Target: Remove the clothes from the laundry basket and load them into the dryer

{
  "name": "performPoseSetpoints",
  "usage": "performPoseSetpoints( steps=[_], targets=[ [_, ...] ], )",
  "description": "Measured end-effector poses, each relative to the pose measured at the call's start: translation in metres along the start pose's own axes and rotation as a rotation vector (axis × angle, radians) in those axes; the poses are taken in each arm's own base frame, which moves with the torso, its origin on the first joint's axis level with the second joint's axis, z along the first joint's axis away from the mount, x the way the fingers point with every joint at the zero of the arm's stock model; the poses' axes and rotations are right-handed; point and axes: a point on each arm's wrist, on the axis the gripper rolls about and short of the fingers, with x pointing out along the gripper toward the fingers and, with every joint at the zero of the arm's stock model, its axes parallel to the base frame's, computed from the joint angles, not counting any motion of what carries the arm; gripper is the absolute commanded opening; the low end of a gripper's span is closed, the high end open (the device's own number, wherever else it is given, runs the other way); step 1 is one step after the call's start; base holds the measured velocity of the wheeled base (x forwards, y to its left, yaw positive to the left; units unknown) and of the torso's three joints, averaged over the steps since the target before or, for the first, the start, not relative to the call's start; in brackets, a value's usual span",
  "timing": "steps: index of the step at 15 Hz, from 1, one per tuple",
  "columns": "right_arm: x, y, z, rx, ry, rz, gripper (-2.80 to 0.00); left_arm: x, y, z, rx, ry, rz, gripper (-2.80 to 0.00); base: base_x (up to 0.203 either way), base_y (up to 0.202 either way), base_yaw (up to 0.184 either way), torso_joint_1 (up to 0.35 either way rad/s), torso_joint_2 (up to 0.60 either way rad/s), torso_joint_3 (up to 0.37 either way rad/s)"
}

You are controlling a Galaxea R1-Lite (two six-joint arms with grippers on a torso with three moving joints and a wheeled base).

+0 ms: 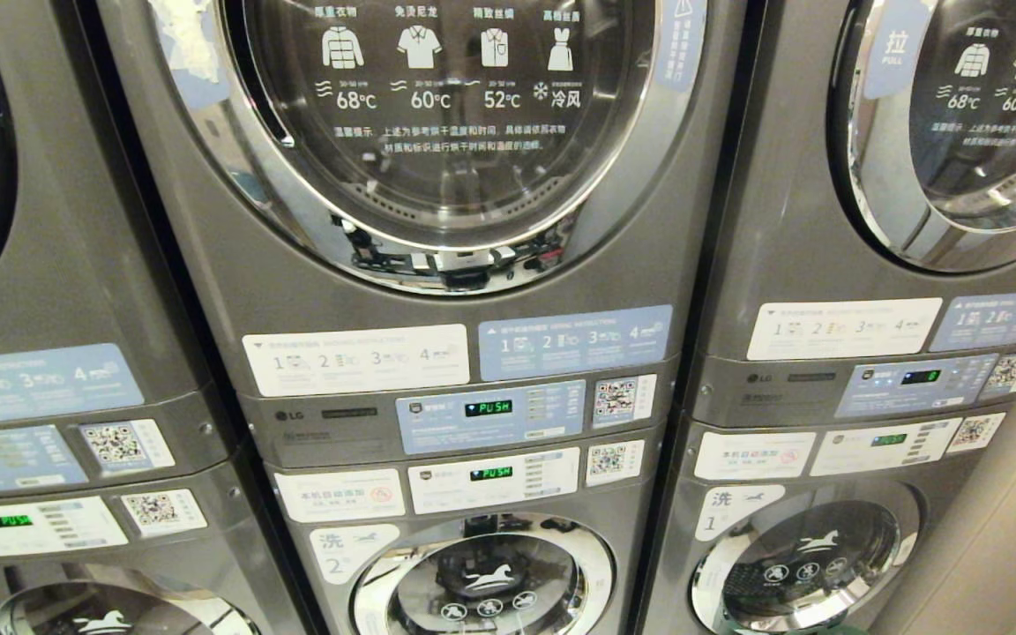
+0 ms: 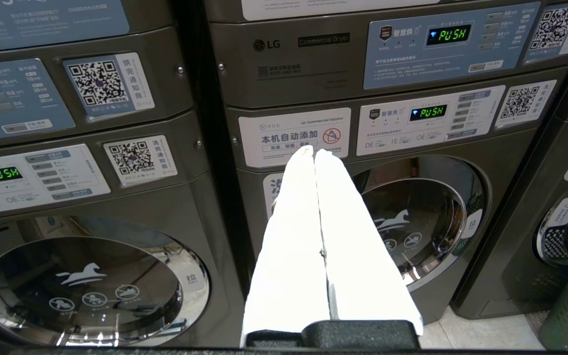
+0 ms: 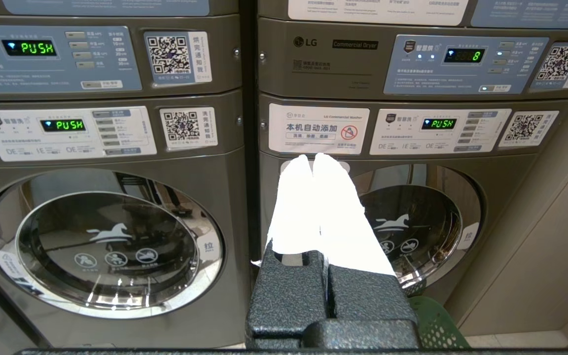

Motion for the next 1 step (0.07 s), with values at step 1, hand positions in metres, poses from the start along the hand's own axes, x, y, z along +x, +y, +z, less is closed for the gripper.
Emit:
performPoseSetpoints(
  steps=[1],
  targets=[
    [0.0, 0.0, 0.0, 0.004, 0.0, 0.0, -2.8, -0.0003, 0.0, 0.0, -0.003, -0.004, 0.001, -2.8, 0.0, 0.0, 0.0, 0.0, 0.0, 0.0]
  ],
)
